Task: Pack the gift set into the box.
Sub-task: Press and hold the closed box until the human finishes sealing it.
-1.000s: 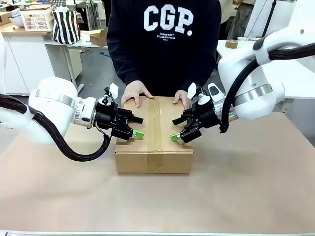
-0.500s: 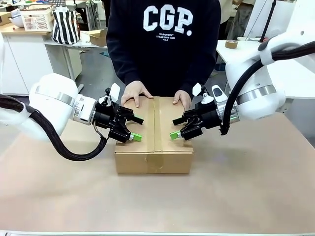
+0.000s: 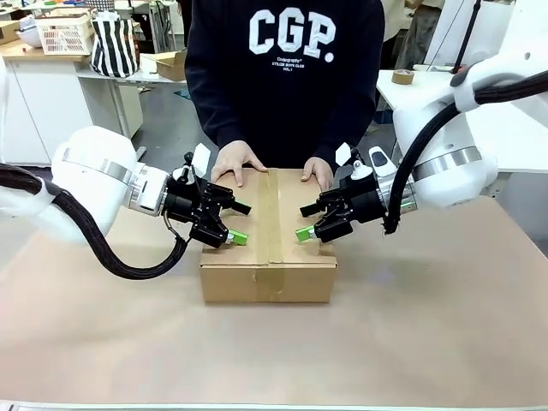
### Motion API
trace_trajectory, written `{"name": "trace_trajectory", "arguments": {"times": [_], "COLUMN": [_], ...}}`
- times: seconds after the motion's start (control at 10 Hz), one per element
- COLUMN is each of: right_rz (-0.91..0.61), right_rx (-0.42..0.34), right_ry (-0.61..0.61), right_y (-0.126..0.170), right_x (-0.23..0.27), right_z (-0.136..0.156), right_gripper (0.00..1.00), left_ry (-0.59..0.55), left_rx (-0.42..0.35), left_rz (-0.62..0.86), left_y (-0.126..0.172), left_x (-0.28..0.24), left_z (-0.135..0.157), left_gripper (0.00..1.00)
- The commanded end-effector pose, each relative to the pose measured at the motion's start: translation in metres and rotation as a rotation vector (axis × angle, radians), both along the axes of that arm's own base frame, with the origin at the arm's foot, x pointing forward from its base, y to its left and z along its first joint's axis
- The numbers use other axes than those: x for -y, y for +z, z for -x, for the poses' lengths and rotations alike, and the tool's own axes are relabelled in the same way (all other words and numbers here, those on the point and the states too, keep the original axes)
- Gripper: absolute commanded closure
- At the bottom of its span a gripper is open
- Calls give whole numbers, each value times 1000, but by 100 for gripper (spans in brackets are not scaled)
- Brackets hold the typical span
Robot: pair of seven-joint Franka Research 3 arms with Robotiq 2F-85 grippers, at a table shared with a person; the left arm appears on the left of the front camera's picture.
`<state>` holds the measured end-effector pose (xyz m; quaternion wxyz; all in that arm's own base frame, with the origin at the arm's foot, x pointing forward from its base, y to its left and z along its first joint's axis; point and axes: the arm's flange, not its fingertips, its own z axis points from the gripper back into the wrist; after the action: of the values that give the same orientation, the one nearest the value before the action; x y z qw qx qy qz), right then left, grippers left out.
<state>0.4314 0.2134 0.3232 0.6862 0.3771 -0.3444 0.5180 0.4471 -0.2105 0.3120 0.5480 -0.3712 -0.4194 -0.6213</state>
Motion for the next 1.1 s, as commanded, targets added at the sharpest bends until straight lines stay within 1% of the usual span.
{"name": "trace_trajectory", "arguments": {"times": [0.0, 1.0], "right_rz": [4, 4], "right_rx": [-5, -5], "right_ry": [-1, -1], "right_y": [-3, -3], "right_x": [1, 1], "right_z": [1, 1], "right_gripper": [0, 0], "left_ry": [0, 0], "left_rx": [-5, -5], "left_rz": [-1, -1], "left_y": [-2, -2], "left_x": [-1, -1], "left_z": [0, 0], "left_gripper": [0, 0]}}
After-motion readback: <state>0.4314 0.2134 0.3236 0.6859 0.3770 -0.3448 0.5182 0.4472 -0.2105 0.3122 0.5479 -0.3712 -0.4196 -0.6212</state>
